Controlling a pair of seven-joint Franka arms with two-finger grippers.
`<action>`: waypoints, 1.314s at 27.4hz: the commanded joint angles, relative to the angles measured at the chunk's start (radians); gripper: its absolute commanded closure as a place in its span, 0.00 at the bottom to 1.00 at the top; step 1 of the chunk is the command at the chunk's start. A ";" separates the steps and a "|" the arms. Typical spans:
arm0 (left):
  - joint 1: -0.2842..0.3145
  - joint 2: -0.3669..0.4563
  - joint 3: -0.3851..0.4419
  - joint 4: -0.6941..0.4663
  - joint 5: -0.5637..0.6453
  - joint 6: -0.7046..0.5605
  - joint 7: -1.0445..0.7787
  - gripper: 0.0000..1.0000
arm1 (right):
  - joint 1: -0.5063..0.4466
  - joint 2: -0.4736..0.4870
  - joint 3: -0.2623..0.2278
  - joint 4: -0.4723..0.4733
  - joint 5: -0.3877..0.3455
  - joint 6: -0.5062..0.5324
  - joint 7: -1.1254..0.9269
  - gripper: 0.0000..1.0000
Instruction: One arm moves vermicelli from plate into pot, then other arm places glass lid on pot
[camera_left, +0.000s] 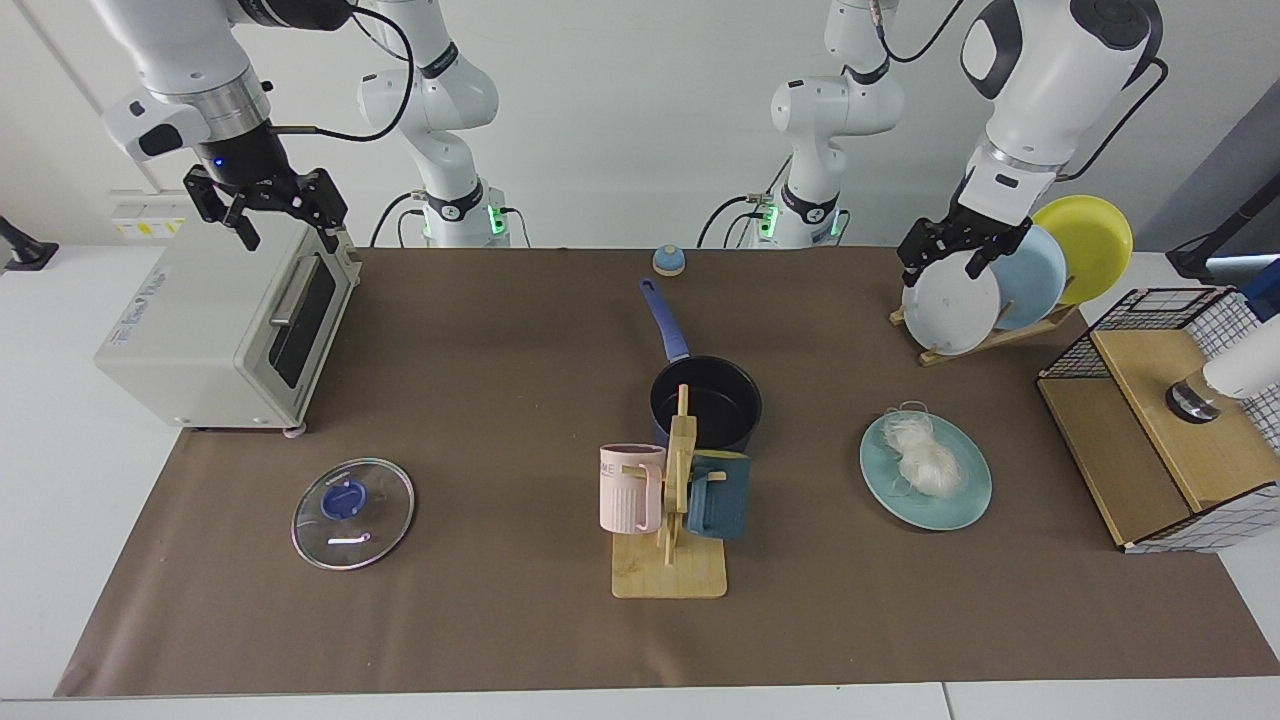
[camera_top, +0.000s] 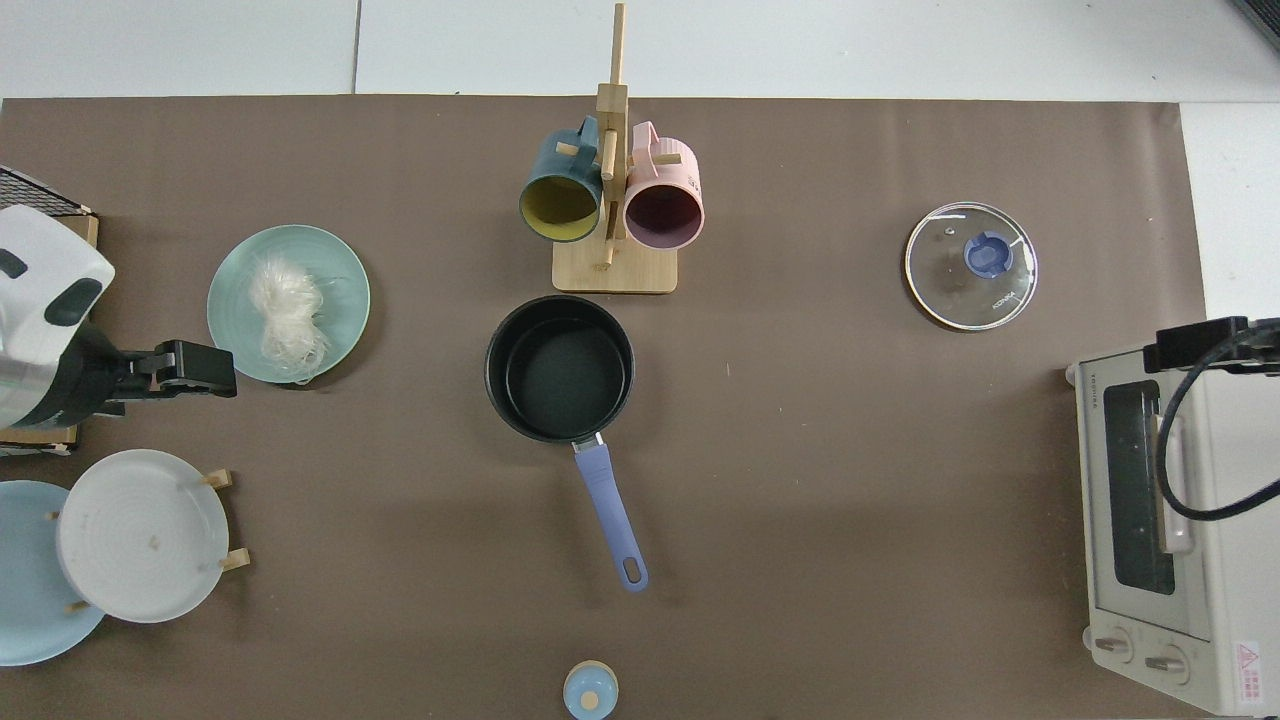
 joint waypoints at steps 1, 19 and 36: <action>-0.001 0.000 0.004 0.007 -0.009 -0.011 0.011 0.00 | -0.002 -0.004 -0.001 0.001 0.009 0.004 -0.004 0.00; 0.010 0.017 0.005 0.007 -0.011 0.090 -0.004 0.00 | 0.000 -0.005 -0.003 -0.002 0.005 -0.012 0.004 0.00; 0.031 0.293 0.031 0.167 -0.014 0.269 -0.081 0.00 | -0.011 -0.001 -0.010 0.017 0.023 0.004 0.004 0.00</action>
